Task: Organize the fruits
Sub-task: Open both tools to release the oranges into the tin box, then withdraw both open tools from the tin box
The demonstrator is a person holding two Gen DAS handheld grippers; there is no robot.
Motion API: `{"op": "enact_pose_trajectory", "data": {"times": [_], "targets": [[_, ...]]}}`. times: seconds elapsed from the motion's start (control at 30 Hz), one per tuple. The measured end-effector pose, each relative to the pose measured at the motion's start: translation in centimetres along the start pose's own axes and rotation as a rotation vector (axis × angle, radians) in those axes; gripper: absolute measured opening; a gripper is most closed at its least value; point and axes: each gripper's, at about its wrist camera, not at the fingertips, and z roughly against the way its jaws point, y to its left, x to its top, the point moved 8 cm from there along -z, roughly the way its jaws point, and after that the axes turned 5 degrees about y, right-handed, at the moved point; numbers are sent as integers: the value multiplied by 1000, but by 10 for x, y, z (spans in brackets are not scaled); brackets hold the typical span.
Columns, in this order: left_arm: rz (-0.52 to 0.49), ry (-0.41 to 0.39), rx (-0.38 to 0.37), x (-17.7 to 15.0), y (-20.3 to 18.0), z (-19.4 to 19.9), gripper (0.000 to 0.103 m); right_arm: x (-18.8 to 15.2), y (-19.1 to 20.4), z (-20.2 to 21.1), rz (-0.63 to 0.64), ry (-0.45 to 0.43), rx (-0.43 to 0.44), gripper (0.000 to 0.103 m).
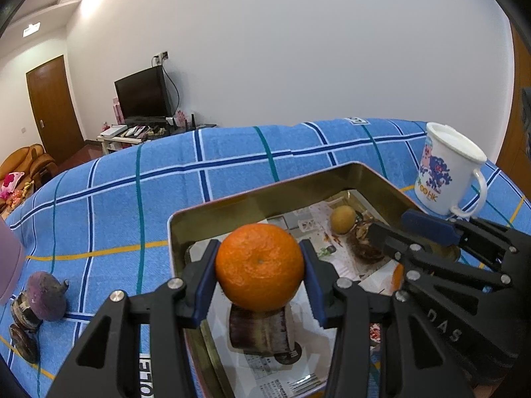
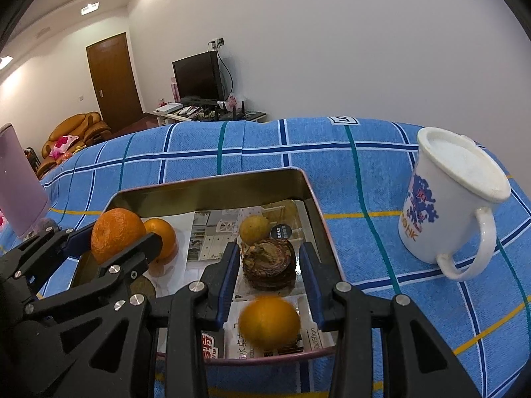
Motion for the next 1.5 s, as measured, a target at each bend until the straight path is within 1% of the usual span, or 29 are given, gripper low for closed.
{"op": "enact_pose_trajectory", "data": {"times": [0.07, 0.1, 0.13, 0.17, 0.2, 0.23, 0.27, 0.3, 0.37, 0.43, 0.63, 0.83, 1.07, 1.17, 1.27, 1.5], "targets": [[-2, -3, 6, 1, 0, 0, 50, 2, -2, 3, -20, -10, 19, 40], [-4, -10, 10, 1, 0, 2, 55, 3, -3, 6, -30, -22, 32, 42], [-7, -18, 9, 1, -1, 3, 67, 4, -4, 10, -42, -37, 44, 44], [-14, -35, 13, 2, -3, 7, 75, 7, -6, 15, -56, -57, 52, 55], [-18, -49, 24, 3, -3, 9, 89, 9, -9, 20, -72, -86, 56, 68], [-21, -65, 35, 4, -3, 12, 97, 12, -11, 25, -84, -113, 51, 73], [-25, -85, 45, 5, -4, 16, 100, 15, -14, 33, -100, -158, 42, 77], [-31, -107, 51, 6, -5, 20, 102, 17, -16, 38, -108, -186, 37, 78], [-41, -141, 63, 7, -6, 27, 103, 21, -21, 49, -129, -246, 19, 79], [-42, -154, 78, 7, -5, 30, 103, 23, -26, 55, -153, -284, 1, 80], [-12, -198, 107, 7, 5, 43, 103, 21, -33, 60, -203, -329, 1, 80], [25, -200, 113, 7, 15, 43, 103, 21, -25, 65, -139, -356, -62, 80], [21, -197, 137, 4, 16, 45, 103, 19, -17, 66, -83, -376, -112, 80], [20, -203, 145, 3, 16, 46, 103, 19, -16, 70, -69, -400, -121, 80], [20, -206, 149, 2, 15, 47, 103, 19, -16, 71, -63, -407, -123, 80], [38, -218, 141, 0, 18, 50, 103, 18, -10, 77, -31, -431, -121, 80]]}}
